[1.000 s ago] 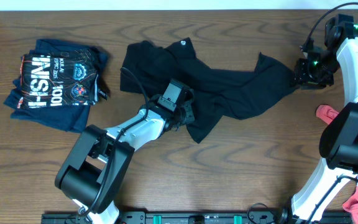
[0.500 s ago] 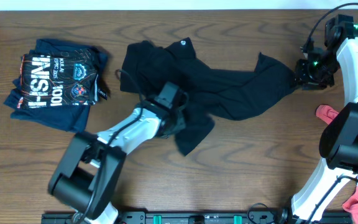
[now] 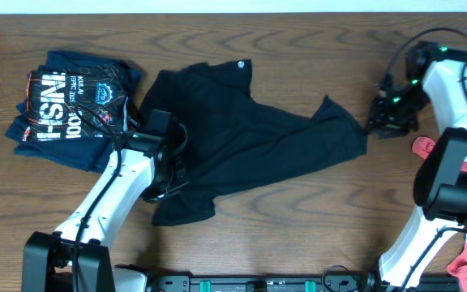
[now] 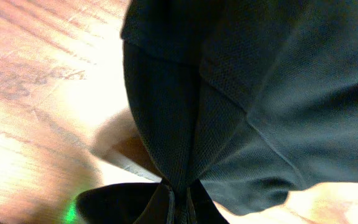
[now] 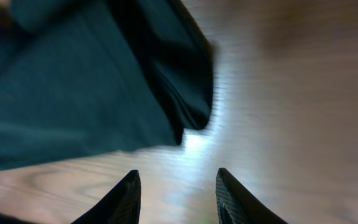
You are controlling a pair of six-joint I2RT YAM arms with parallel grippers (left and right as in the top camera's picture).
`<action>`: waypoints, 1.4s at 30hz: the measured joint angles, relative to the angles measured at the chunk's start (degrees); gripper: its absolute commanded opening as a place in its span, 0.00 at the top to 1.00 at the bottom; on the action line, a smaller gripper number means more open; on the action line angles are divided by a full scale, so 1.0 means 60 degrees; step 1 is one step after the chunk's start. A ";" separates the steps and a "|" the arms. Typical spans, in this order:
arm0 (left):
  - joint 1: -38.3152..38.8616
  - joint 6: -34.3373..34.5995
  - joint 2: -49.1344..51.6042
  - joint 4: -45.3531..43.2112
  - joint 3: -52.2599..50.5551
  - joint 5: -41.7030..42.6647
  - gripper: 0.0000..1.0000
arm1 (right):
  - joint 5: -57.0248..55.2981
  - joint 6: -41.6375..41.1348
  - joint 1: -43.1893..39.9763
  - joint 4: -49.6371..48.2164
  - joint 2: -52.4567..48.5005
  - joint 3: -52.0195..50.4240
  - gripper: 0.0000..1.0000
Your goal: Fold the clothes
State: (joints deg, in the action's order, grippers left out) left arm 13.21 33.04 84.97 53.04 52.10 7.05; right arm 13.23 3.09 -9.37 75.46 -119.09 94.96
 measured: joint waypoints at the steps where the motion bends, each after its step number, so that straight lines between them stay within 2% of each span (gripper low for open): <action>1: 0.0004 -0.0015 0.0004 0.0000 0.0000 -0.0025 0.94 | 0.0109 -0.0004 0.0164 -0.0215 0.0000 -0.0135 0.62; 8: 0.0011 -0.0051 0.0004 -0.0171 0.0000 -0.0036 0.94 | 0.0393 -0.0062 0.1606 -0.2182 0.0000 -0.0302 0.60; 15: 0.0011 -0.0084 0.0004 -0.0171 0.0000 -0.0058 0.94 | -0.0331 -0.0557 0.2692 -0.3147 0.0000 -0.0302 0.57; 22: 0.0011 -0.0127 0.0004 -0.0171 0.0000 -0.0073 0.94 | -0.0776 -0.1016 0.3009 -0.3198 -0.0382 -0.0302 0.57; 28: 0.0011 -0.0233 0.0004 -0.0175 0.0000 -0.0073 0.94 | -0.1781 -0.2065 0.3038 -0.3279 -0.1013 -0.0317 0.59; 35: 0.0011 -0.0262 0.0004 -0.0277 0.0000 -0.0073 0.94 | -0.2284 -0.3191 0.3042 -0.4929 -0.1027 -0.0368 0.59; 42: 0.0011 -0.0262 0.0004 -0.0273 0.0000 -0.0073 0.94 | -0.2299 -0.3603 0.3049 -0.5275 -0.1038 -0.0368 0.59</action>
State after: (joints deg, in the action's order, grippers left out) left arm 13.28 31.46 84.99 51.40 52.10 6.61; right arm -0.56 -18.52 8.93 43.81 -125.32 92.75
